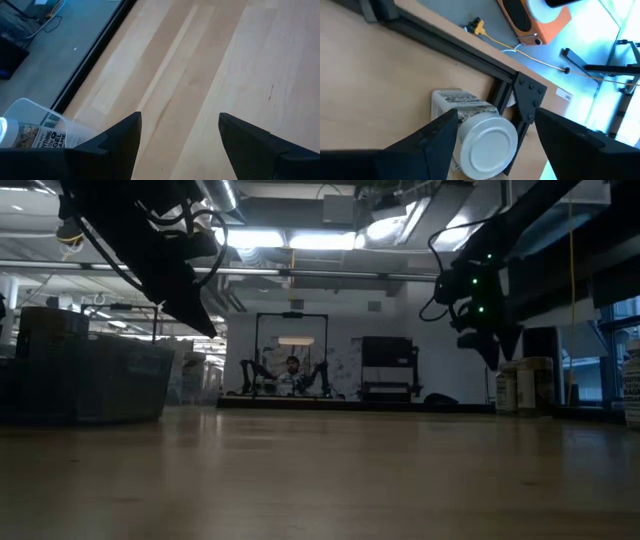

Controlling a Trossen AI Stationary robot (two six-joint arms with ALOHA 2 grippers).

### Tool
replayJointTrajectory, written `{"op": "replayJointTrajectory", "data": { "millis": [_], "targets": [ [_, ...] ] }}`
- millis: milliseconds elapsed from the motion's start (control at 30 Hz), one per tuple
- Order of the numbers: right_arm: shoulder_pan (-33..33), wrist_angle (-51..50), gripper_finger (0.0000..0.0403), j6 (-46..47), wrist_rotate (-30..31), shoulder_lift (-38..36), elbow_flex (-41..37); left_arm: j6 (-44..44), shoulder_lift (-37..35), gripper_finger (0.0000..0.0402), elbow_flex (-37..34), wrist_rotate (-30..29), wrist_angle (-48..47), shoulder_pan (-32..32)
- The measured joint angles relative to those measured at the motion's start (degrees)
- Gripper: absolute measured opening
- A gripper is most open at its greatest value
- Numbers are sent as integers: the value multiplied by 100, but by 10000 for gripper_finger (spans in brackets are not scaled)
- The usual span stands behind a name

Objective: Sort spices by type
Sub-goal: Put the top white spice bottle into the transparent bin

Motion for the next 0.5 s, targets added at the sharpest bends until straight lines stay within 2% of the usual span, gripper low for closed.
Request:
{"op": "replayJointTrajectory", "data": {
  "millis": [267, 500],
  "targets": [
    [2, -115, 264, -219, -59, 55, 0, -35, 0, 249, 0, 0, -5, -2],
    [0, -223, 264, -232, -725, 55, 0, -18, 0, 249, 0, 0, 0, -2]
  ]
}}
